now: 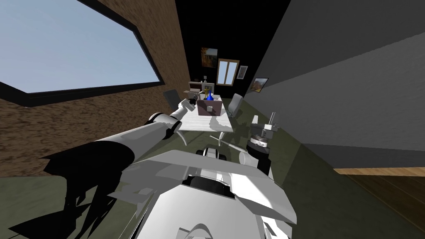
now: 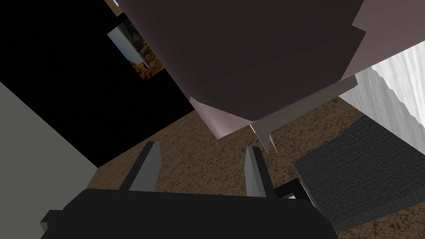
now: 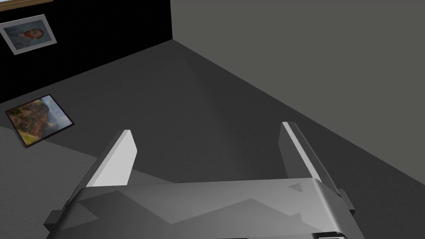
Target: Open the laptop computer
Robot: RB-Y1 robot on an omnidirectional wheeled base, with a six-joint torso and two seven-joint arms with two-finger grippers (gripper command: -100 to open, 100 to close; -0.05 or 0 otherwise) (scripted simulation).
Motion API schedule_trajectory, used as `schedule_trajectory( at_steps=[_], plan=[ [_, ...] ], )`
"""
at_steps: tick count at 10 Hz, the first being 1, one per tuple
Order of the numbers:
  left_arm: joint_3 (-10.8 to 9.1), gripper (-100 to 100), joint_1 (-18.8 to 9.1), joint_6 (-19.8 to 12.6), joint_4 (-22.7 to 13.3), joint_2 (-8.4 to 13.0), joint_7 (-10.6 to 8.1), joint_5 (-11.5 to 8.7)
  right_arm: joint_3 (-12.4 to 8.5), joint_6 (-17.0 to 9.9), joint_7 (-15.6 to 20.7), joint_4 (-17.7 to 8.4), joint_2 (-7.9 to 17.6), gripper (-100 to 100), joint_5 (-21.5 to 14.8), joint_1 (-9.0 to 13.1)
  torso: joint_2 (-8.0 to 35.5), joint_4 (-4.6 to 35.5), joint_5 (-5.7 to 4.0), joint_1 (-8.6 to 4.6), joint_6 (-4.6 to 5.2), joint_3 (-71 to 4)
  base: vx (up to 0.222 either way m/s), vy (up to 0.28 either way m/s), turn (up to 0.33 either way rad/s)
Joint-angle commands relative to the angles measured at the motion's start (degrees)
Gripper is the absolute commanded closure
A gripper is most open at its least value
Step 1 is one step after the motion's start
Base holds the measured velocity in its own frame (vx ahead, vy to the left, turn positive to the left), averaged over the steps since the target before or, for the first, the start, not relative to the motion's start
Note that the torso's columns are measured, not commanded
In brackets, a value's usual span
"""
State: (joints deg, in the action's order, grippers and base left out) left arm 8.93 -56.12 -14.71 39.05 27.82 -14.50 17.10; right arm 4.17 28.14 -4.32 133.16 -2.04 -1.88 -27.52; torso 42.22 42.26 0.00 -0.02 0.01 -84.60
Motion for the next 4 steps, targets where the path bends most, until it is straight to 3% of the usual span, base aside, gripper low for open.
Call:
schedule_trajectory(
  at_steps=[1,2,4],
  plan=[
    [-3.28,100,4.1,-3.1,4.2,0.8,2.03,-0.9,0.0,0.0,0.0,0.0,0.0,0,0.0,0.0,0.0,0.0,-0.01,-0.02,0.03,0.0,0.023,-0.004,-0.131],
    [-3.28,100,6.3,-3.1,7.0,0.8,2.03,-0.9,0.0,0.0,0.0,0.0,0.0,0,0.0,0.0,0.0,-0.1,0.04,-0.01,0.06,0.0,0.018,-0.005,-0.087],
    [-3.28,100,6.3,-3.1,8.1,0.8,2.03,-0.9,0.0,0.0,0.0,0.0,0.0,0,0.0,0.0,0.0,0.0,0.01,0.03,0.0,0.0,0.005,-0.005,0.012]
  ],
)
